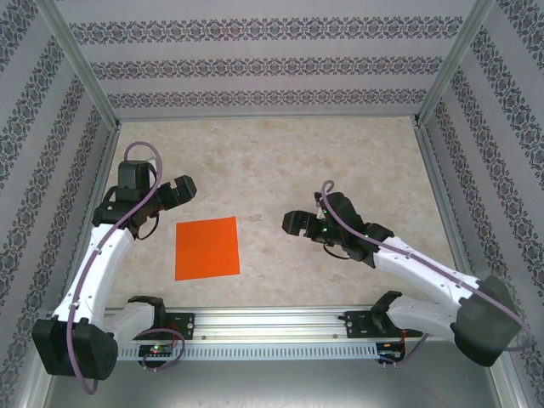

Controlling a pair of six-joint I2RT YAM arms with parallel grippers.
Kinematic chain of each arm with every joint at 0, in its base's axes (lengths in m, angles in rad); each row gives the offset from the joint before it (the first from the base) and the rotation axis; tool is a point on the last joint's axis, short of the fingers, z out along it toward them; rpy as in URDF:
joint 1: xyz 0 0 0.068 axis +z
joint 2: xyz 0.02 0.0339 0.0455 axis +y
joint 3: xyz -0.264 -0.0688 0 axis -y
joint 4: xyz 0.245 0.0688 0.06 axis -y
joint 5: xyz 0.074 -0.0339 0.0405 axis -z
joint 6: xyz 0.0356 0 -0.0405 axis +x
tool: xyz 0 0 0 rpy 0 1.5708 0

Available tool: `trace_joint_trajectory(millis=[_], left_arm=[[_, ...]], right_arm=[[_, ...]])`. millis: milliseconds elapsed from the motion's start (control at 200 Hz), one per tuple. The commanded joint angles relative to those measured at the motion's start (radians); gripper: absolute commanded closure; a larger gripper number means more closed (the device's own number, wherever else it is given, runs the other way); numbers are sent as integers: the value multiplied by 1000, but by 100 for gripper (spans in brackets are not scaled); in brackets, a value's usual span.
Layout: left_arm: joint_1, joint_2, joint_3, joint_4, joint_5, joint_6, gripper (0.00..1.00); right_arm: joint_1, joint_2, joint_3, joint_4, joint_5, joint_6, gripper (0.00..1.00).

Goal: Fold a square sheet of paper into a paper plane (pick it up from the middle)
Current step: Move the square sheet of paper to the center of the table.

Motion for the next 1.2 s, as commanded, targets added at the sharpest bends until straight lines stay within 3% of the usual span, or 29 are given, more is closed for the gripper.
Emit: trace_joint_trajectory(millis=[0,340,505,604,784,989,1194], left_arm=[[12,0,6,-49,19,82,0],[13,-28,-37,-39,-14,130,0],[14,-80,-40,-38,-94,113,0],[21,-116,-42,-54,-202,93,0],[37,-131,-45,-101,-380,82,0],[38,-125,-58,-87,-323,103,0],[38,-117,-56,-86,-258,76,0]], right_arm=[[60,92,85,25,45,13,8],[230,526,433,81,51,33,15],[272,728,608,117,-20,80,26],[292,817,703,86,-11,100,32],[321,927,743,139,-73,162,38],[327,1000,734,97,-79,159,39],[294,967,632,61,-11,165,41]])
